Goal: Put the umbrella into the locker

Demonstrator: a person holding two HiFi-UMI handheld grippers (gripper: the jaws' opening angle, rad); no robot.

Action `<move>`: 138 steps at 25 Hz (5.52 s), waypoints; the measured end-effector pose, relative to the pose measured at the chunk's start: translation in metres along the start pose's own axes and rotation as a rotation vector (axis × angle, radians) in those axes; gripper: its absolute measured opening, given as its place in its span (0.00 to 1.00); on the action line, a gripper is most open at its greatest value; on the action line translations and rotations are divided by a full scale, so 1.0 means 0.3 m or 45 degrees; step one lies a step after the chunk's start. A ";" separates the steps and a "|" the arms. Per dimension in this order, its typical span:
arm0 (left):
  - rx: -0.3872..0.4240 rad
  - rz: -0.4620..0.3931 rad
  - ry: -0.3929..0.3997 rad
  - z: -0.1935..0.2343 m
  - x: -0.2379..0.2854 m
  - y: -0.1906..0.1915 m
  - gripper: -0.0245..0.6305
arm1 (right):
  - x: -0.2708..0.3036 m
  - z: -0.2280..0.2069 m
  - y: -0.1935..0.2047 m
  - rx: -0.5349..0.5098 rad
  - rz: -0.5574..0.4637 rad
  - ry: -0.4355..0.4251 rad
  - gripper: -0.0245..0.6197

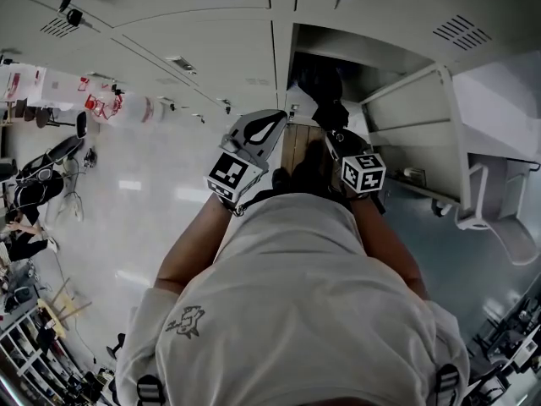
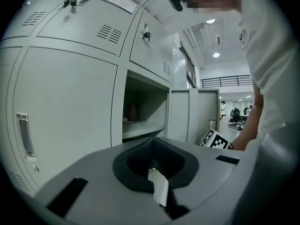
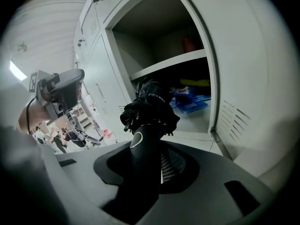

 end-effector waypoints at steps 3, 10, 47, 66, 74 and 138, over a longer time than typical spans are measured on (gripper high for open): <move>-0.025 0.019 -0.010 0.018 0.012 0.019 0.05 | 0.039 -0.028 -0.015 0.004 0.014 0.004 0.29; -0.093 0.048 -0.012 0.046 0.049 0.036 0.05 | 0.146 -0.089 -0.110 0.000 0.008 0.021 0.29; -0.158 0.132 -0.116 0.080 0.045 0.116 0.05 | 0.619 -0.270 -0.242 -0.120 0.245 0.167 0.29; -0.160 0.105 -0.130 0.070 -0.045 0.124 0.05 | 0.570 -0.270 -0.229 -0.101 0.268 0.211 0.41; -0.174 0.058 -0.130 0.066 -0.075 0.095 0.05 | 0.426 -0.233 -0.249 -0.090 0.126 0.248 0.42; -0.134 0.000 -0.162 -0.949 -0.170 -0.063 0.05 | -0.910 0.310 0.041 -0.341 -0.425 -0.325 0.10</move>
Point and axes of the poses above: the fingertips, and each gripper's own axes: x forward along the fingers, z to its left, y out of its underside, the point moved 4 cm from there along -x, backward along the fingers
